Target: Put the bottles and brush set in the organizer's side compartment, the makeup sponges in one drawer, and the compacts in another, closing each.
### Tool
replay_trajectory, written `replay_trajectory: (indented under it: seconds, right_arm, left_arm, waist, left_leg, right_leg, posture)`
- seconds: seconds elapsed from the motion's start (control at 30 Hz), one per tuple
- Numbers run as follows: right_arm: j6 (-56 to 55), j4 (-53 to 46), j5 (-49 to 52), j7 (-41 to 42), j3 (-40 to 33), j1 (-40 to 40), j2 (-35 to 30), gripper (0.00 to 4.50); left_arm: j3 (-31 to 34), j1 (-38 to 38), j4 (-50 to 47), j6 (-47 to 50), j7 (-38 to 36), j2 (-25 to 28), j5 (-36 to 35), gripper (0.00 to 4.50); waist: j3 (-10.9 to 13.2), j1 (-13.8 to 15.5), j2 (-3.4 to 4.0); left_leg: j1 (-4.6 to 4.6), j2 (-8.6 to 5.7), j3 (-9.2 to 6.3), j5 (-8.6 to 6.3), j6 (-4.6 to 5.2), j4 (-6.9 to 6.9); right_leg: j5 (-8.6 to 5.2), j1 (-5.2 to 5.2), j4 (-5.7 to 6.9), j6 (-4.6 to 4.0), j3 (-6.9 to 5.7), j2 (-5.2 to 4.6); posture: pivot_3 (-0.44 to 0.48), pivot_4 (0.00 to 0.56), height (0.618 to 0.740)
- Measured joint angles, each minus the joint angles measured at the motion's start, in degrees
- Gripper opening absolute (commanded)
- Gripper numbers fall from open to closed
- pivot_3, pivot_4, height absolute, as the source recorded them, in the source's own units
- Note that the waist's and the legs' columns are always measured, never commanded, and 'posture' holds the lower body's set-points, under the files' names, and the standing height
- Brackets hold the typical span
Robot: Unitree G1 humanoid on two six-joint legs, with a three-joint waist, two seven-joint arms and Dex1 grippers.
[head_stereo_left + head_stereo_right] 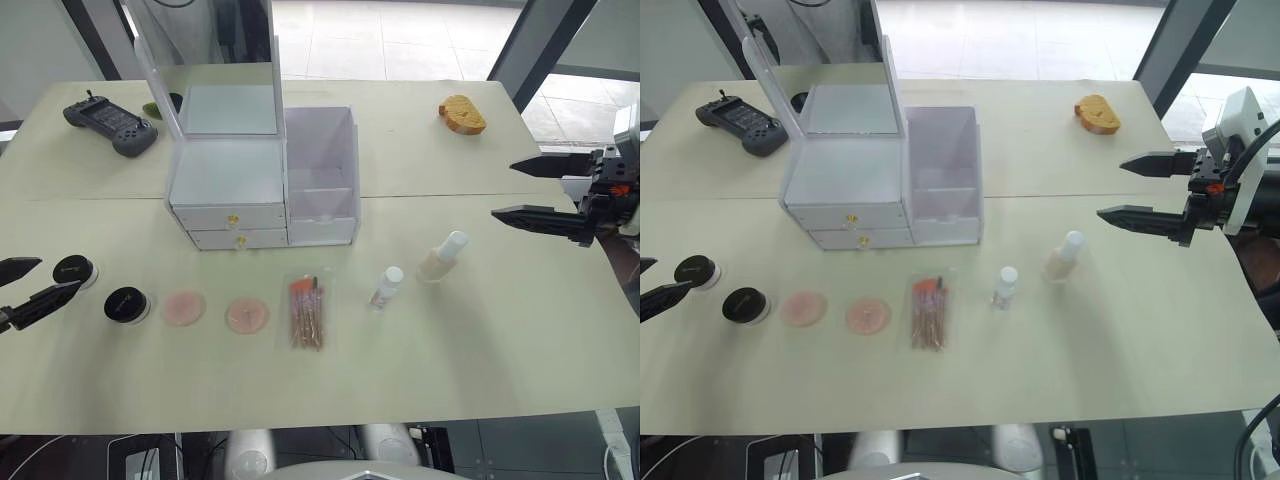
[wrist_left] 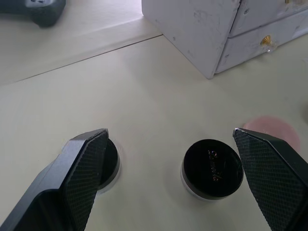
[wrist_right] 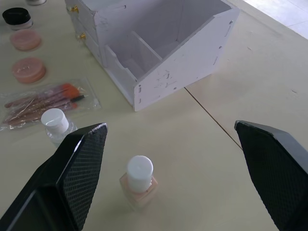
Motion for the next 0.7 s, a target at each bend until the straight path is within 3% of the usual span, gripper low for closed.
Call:
replay_trajectory:
  seconds: [0.17, 0.27, 0.4, 0.53, 0.7]
  right_arm:
    - [2.55, -2.56, 1.54, 0.57, -3.01, 3.21, -1.25, 4.5]
    - [4.85, -6.01, 2.73, 0.74, -6.96, 7.43, -2.5, 4.5]
    - [9.74, -12.09, 5.04, -0.47, -14.94, 15.21, -2.81, 4.5]
    - [18.35, -24.17, 7.28, -3.73, -30.01, 25.02, -1.22, 4.5]
    - [30.25, -38.93, 12.22, -10.4, -45.73, 33.72, 5.25, 4.5]
  left_arm:
    - [-9.27, -20.37, 1.42, 6.56, -3.34, 8.74, -5.15, 4.47]
    - [-17.69, -32.85, 0.34, 6.77, -5.59, 8.62, -6.39, 4.47]
    - [-32.33, -49.08, -0.83, 7.1, -8.23, 2.33, -4.81, 4.47]
    - [-44.95, -66.88, -0.37, 13.19, -11.71, -7.22, -4.34, 4.47]
    - [-53.69, -75.0, 0.98, 16.56, -15.78, -15.23, -2.33, 4.47]
  waist:
    - [0.03, 1.37, -0.01]
    - [0.01, 1.53, 0.11]
    - [0.0, 1.79, 0.18]
    - [-0.01, 2.86, 0.14]
    - [-0.04, 2.58, 0.18]
  left_leg:
    - [-0.14, 0.0, 0.01, 0.0, -0.01, 0.1]
    - [-0.11, 0.0, 0.01, 0.0, 0.0, 0.02]
    - [-0.11, 0.0, -0.05, 0.01, 0.01, 0.13]
    - [-0.17, -0.01, -0.14, 0.0, 0.03, 0.27]
    - [0.01, -0.03, -0.17, -0.06, 0.15, 0.27]
  right_leg:
    - [0.0, 0.01, -0.04, 0.01, 0.0, -0.01]
    - [0.0, 0.02, 0.0, 0.02, -0.01, 0.01]
    - [0.17, 0.12, 0.1, 0.33, -0.04, 0.05]
    - [0.24, 0.24, 0.01, 0.46, -0.07, 0.06]
    - [0.23, 0.36, 0.01, 0.46, -0.06, 0.07]
  posture:
    - [0.0, 0.15, 0.705]
    - [0.0, 0.15, 0.705]
    - [0.0, 0.15, 0.705]
    - [0.0, 0.15, 0.705]
    - [0.0, 0.15, 0.705]
